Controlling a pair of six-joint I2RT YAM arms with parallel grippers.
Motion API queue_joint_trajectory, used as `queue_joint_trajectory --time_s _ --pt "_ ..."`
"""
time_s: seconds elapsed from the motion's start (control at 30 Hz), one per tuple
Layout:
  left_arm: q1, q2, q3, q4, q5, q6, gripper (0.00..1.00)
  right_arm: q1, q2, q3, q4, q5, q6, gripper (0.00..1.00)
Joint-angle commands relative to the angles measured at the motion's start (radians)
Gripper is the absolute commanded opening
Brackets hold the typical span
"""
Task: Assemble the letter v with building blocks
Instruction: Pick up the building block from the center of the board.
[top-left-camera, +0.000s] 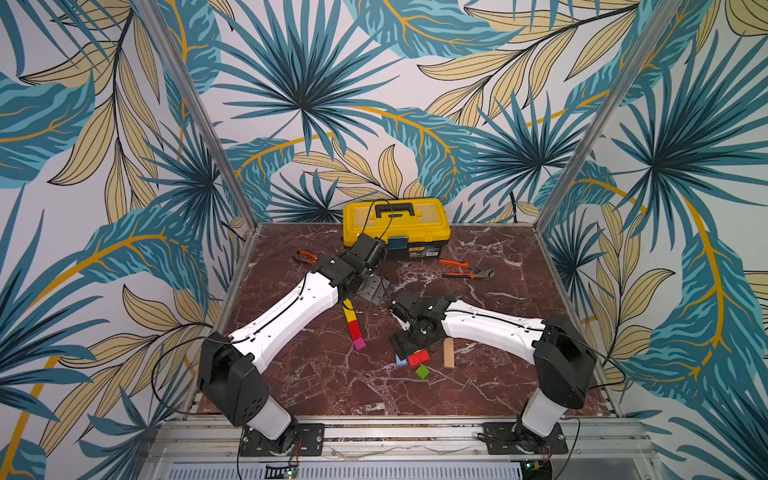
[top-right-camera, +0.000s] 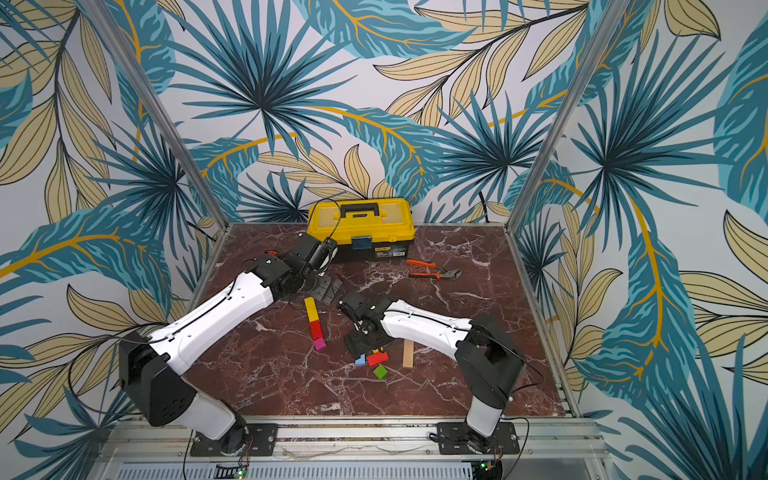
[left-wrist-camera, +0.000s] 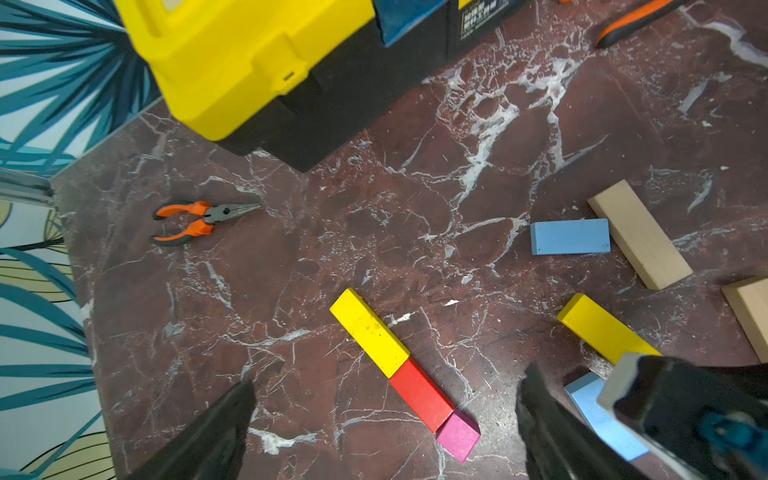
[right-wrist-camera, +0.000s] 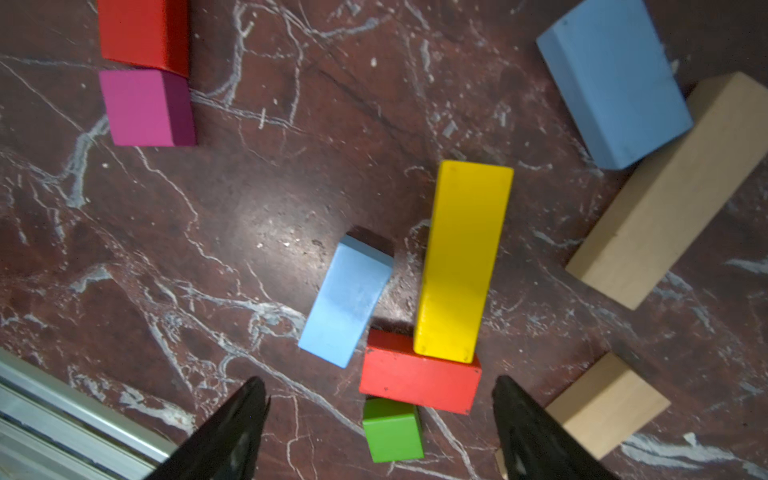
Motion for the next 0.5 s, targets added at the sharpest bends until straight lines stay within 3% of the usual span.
queue_joint_trajectory --time_s 0.0,0.47 --pt "0.027 -0.050 -0.013 0.005 -0.049 -0.029 0.99 0.018 0.039 0.028 -0.046 0.042 0.022 0.83" --pt "0.099 -0.143 -0.096 0.005 -0.050 -0.054 1.00 0.034 0.128 0.034 -0.023 -0.012 0.038 0.64"
